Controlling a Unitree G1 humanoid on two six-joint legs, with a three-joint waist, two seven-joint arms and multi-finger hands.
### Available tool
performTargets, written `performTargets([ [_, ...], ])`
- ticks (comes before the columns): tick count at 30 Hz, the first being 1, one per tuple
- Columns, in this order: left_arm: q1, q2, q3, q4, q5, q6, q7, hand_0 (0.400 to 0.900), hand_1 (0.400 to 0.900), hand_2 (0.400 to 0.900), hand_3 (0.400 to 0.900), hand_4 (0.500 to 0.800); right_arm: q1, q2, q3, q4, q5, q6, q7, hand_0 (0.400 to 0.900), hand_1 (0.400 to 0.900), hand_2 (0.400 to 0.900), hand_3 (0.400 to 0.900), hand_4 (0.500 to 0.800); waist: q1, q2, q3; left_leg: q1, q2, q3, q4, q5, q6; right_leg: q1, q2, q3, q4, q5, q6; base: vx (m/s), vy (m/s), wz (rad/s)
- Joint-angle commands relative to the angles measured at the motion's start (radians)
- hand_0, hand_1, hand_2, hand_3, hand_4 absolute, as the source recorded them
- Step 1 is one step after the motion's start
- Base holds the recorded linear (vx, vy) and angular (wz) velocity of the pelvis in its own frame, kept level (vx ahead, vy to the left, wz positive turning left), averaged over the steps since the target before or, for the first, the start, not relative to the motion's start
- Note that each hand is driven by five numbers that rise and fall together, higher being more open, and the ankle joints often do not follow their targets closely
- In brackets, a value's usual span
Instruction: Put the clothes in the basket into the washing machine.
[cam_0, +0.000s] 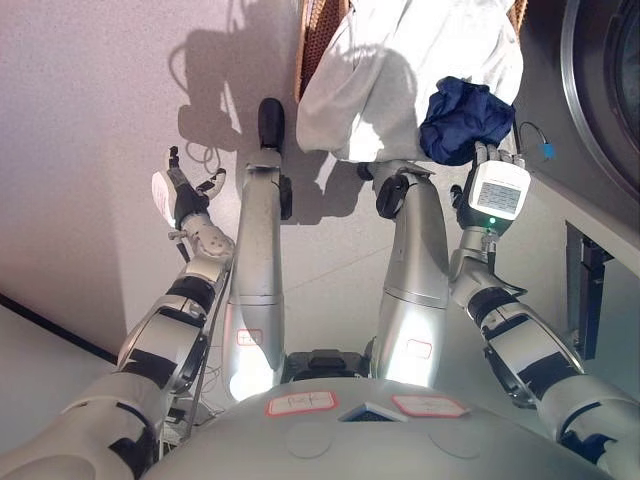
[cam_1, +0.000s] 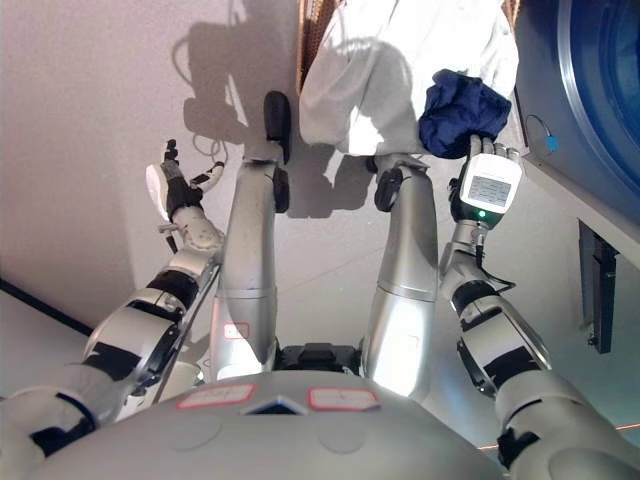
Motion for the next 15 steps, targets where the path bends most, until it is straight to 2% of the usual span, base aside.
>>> performTargets([
  [1,0.104,-0.039,0.027,0.026,0.005,-0.042,0.085,0.9,0.9,0.9,0.9,0.8,0.087,-0.042,0.014,-0.028,0.055,-0.008,-0.027,0.4,0.4,0.4,0.4,0.5,0.002,0.028,-0.05,-0.037,-0.032,-0.021,-0.014,-0.003,-0.012,0.014,0.05,0.006,0.078,-0.066,0.042,0.01,0.01,-0.08],
  [4,0.113,-0.031,0.035,0.011,-0.004,-0.051,0.109,0.9,0.9,0.9,0.9,0.8,0.106,-0.053,0.01,-0.05,0.047,-0.006,-0.035,0.4,0.4,0.4,0.4,0.5,0.001,0.027,-0.049,-0.051,-0.044,-0.019,0.062,-0.029,-0.014,-0.007,0.051,0.02,0.14,-0.089,0.04,0.0,0.002,-0.02],
  [6,0.127,-0.017,0.042,0.005,-0.006,-0.045,0.122,0.9,0.9,0.9,0.9,0.8,0.113,-0.072,0.011,-0.078,0.04,-0.003,-0.032,0.4,0.4,0.4,0.4,0.5,0.002,0.024,-0.033,-0.075,-0.048,-0.002,0.17,-0.081,-0.009,-0.032,0.044,0.034,0.222,-0.116,0.033,0.01,0.019,-0.1],
  [9,0.152,-0.013,0.05,-0.006,-0.003,-0.043,0.155,0.9,0.9,0.9,0.9,0.8,0.118,-0.093,0.012,-0.105,0.028,0.009,-0.037,0.4,0.4,0.4,0.4,0.5,0.005,0.023,-0.001,-0.1,-0.03,0.024,0.267,-0.14,0.003,-0.056,0.036,0.045,0.302,-0.144,0.03,-0.01,0.039,-0.18],
  [12,0.15,-0.002,0.072,-0.011,-0.017,-0.048,0.152,0.9,0.9,0.9,0.9,0.8,0.107,-0.109,-0.003,-0.129,0.044,-0.001,-0.03,0.4,0.4,0.4,0.4,0.5,0.003,0.018,0.022,-0.1,-0.016,0.044,0.296,-0.16,0.013,-0.053,0.036,0.053,0.326,-0.15,0.026,0.01,0.029,-0.14],
  [15,0.147,-0.017,0.059,-0.035,-0.023,-0.071,0.132,0.9,0.9,0.9,0.9,0.8,0.122,-0.097,-0.009,-0.148,0.057,-0.031,-0.039,0.4,0.4,0.4,0.4,0.5,-0.004,0.013,0.018,-0.062,-0.014,0.06,0.251,-0.142,0.019,-0.02,0.042,0.05,0.285,-0.128,0.031,0.02,0.02,-0.11],
])
